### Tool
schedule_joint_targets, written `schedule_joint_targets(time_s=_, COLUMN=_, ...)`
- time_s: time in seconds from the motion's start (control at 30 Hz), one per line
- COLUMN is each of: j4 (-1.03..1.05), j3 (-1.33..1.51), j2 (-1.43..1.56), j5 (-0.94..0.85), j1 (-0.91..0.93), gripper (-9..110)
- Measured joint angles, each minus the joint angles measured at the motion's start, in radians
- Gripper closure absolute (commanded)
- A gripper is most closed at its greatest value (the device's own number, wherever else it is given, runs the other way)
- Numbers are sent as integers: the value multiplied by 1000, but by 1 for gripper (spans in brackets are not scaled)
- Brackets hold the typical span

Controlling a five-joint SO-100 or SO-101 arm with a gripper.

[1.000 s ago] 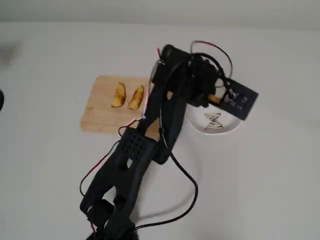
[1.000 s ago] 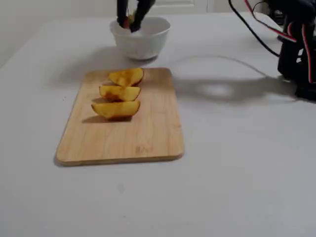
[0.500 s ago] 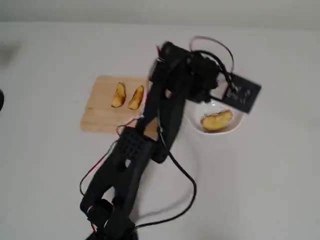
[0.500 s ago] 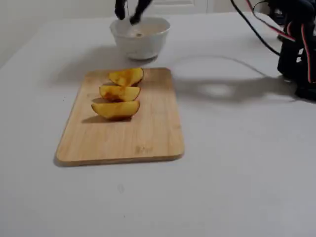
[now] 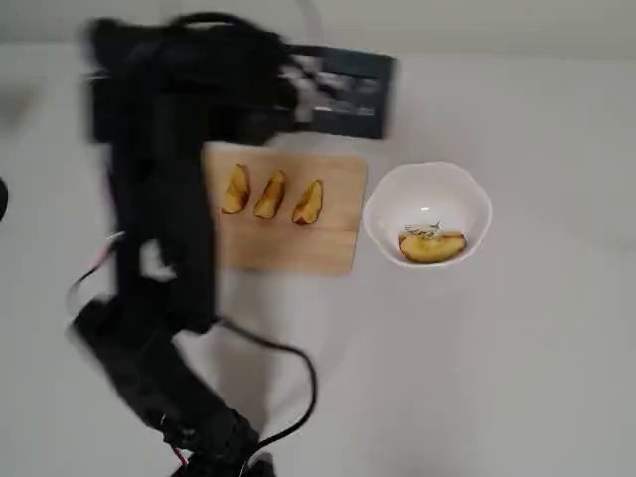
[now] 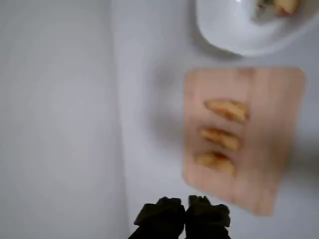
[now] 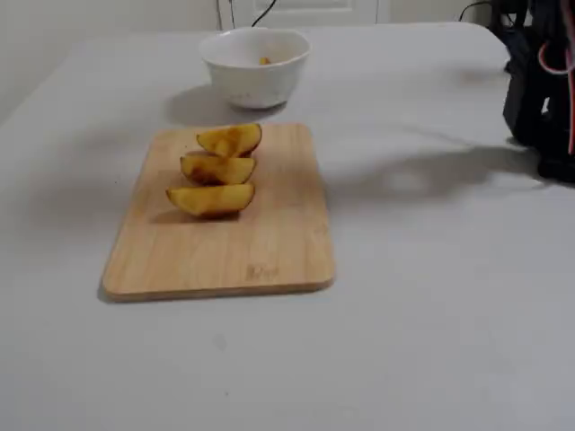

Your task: Pick up the leftmost apple slice from the cutting board and place it into the bowl

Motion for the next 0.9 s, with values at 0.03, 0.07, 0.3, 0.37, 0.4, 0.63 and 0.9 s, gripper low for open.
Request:
schedule_joint_targets(time_s=0.03, j4=-38, j3=118, j2=81, j5=5, j1=-14, gripper=101)
schedule_joint_targets(time_s=0.07, j4=-81, j3=244, j2=163, j5=14, j1=-18, gripper=101)
schedule_joint_targets(time_s=0.3, j4=-356, j3=976, j2=707, j5=14, j1=-49, gripper=101)
schedule_joint_targets(time_s=0.37, j4=-416, j3=1141, j2=821, j5=14, j1=-37, gripper=101)
schedule_joint_targets(time_s=0.4, j4=-443, j3=1223, j2=874, j5=14, j1=-32, gripper=101)
schedule_joint_targets(time_s=0.63, j4=-568, j3=1660, j2=1195, j5=-69, j1=-5, gripper=101)
schedule_joint_targets(time_s=0.9, j4=-623, j3=1974, j2=1456, j5=-123, j1=32, gripper=101)
